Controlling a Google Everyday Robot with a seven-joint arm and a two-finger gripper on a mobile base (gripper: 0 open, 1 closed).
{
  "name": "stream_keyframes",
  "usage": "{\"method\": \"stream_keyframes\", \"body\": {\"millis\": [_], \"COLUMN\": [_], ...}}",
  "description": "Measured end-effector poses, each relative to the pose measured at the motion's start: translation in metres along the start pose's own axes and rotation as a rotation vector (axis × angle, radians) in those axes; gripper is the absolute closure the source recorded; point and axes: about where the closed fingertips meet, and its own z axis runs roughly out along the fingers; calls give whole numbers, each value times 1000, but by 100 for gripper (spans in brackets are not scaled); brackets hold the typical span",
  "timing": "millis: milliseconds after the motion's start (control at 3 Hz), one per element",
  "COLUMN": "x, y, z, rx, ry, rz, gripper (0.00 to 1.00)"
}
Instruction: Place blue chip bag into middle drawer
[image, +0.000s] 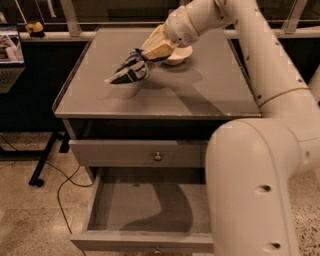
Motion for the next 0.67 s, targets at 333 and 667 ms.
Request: {"method": "stream_keyframes", "body": {"millis": [333,667], "x": [-41,-89], "y": [17,46], "z": [-65,-120], "rx": [137,286], "ry": [-47,-107], "rz": [-93,-184], "gripper": [100,100]}}
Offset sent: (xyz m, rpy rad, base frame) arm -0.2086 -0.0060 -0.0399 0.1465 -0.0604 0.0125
